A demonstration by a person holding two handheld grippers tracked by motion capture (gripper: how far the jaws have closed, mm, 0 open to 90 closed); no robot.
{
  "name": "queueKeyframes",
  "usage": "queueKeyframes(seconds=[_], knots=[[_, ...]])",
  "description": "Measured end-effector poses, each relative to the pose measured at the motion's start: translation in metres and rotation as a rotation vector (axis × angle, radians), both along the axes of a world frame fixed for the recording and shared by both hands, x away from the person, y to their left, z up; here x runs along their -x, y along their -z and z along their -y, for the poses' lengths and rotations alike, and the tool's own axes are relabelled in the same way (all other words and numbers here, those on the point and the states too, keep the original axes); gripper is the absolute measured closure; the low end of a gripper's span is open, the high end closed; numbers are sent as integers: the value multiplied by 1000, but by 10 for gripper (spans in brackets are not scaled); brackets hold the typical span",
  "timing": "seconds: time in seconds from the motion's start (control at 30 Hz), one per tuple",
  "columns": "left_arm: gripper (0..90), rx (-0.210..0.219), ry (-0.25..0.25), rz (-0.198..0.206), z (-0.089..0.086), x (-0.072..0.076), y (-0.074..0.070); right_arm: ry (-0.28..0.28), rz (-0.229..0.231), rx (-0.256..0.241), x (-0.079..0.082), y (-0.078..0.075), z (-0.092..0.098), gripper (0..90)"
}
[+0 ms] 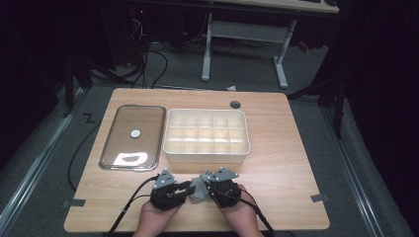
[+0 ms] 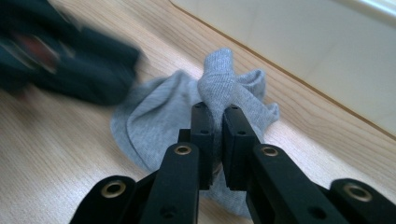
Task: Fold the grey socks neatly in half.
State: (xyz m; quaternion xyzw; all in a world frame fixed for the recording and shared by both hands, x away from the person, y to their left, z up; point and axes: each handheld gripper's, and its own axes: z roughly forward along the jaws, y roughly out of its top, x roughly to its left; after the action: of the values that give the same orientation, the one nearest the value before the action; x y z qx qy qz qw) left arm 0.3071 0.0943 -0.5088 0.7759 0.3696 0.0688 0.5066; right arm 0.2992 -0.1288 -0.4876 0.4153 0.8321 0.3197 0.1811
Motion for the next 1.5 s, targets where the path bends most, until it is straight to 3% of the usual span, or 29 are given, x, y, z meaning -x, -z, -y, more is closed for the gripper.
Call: queueKeyframes(seconds=[0.03,0.07,0.1,0.17,0.33,0.37,0.53,0.6,0.63,0.67,0.7,0.73,0.77,0.83,0.87,0.93,1.0,1.1,1.13,1.17,1.2,1.3,1.33,1.5], knots=[[770,-11,-25,22,-8,0,-3,2,-1,-1,0,0,2,850],[803,-78,-44,5,-17,-3,2,1,-4,2,0,-1,3,850],[827,-78,-44,5,-17,-3,2,1,-4,2,0,-1,3,850],[852,-169,-6,-45,-10,-4,15,-9,-7,3,-1,-2,2,846],[881,-239,40,-31,6,0,24,-50,-23,-28,0,-3,-4,834],[887,-236,40,-24,7,1,24,-65,-32,-46,1,-3,-7,831],[887,-232,45,-18,7,1,25,-104,-50,-42,1,4,-21,812],[872,-227,46,-13,6,1,25,-158,-70,-60,0,8,-29,774],[861,-227,46,-13,6,1,25,-158,-70,-60,0,8,-29,774],[842,-223,42,-13,6,1,26,-180,-74,-97,1,4,-29,723],[842,-222,40,-11,6,1,26,-180,-74,-97,1,4,-29,723],[834,-223,40,-10,6,1,26,-182,-65,-153,3,-4,-23,692],[834,-222,39,-11,6,1,26,-182,-65,-153,3,-4,-23,692],[828,-221,36,-12,6,1,26,-168,-20,-168,6,-12,-15,681],[827,-222,36,-13,6,1,26,-140,29,-149,10,-15,-7,690],[825,-222,34,-12,6,1,26,-125,39,-133,11,-13,-4,688],[824,-219,32,-14,6,1,26,-100,31,-105,11,-4,-1,657],[810,-201,25,-25,4,0,26,-91,22,-104,11,10,0,623],[793,-197,24,-22,3,0,26,-76,23,-62,10,17,-3,655],[787,-172,5,11,1,1,23,-74,24,-59,10,19,-4,731],[781,-172,5,11,1,1,23,-74,24,-59,10,19,-4,731],[774,-94,-14,72,-4,5,8,-70,17,-52,10,22,-6,865],[777,-71,-13,109,-2,8,-1,-76,1,-38,10,26,-9,879],[767,-47,16,148,7,15,-7,-89,14,-24,14,33,-15,884]])
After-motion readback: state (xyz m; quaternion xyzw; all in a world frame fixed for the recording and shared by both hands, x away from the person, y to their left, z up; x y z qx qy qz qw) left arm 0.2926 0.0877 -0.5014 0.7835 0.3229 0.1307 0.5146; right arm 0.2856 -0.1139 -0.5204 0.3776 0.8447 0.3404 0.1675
